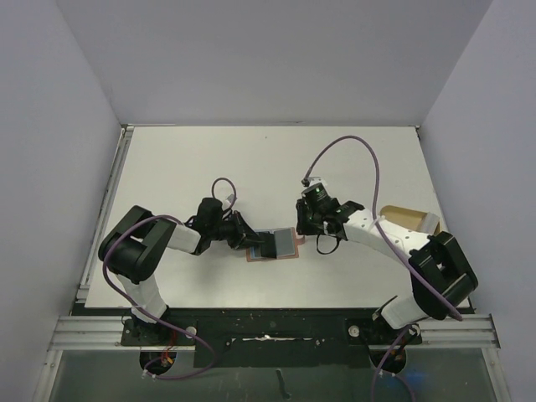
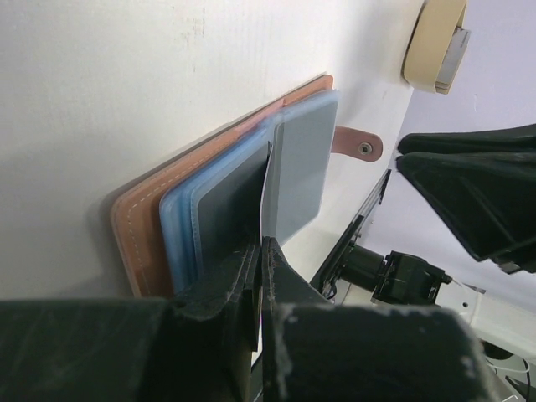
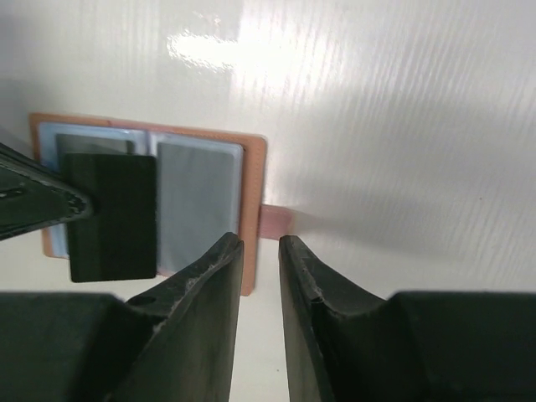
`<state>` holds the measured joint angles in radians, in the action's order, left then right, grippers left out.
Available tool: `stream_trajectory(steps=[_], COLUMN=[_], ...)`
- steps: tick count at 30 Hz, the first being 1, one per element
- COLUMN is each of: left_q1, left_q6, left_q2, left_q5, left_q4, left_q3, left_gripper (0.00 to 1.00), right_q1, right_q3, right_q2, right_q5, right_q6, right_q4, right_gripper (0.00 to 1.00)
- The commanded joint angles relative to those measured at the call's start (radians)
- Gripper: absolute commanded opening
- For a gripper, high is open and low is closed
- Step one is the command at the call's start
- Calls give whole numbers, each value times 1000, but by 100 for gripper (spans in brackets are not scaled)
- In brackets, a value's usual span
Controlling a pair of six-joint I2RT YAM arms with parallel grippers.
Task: Put the credit cards into the card holder
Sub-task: Insert the credit card into the card holder.
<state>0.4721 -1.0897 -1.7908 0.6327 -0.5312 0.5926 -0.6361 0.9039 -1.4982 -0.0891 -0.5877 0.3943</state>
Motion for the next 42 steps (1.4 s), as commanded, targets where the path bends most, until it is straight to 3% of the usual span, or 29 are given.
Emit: stream_trajectory(steps=[1, 18, 42], left_q1=[6, 13, 7], left_q6=[0, -2, 67], left_q2=[26, 30, 36], left_q5=[11, 13, 13], left_q4=[-52, -75, 14], left_q3=[12, 10, 57], left_gripper=[0, 0, 0], right_q1=[-5, -5, -4], right_q3=[38, 22, -13], right_q2=[16, -151, -161], right_q5=[35, 71, 38], right_q6=[-3, -6, -14], right_q4=[-61, -135, -122], right_gripper=[25, 17, 12])
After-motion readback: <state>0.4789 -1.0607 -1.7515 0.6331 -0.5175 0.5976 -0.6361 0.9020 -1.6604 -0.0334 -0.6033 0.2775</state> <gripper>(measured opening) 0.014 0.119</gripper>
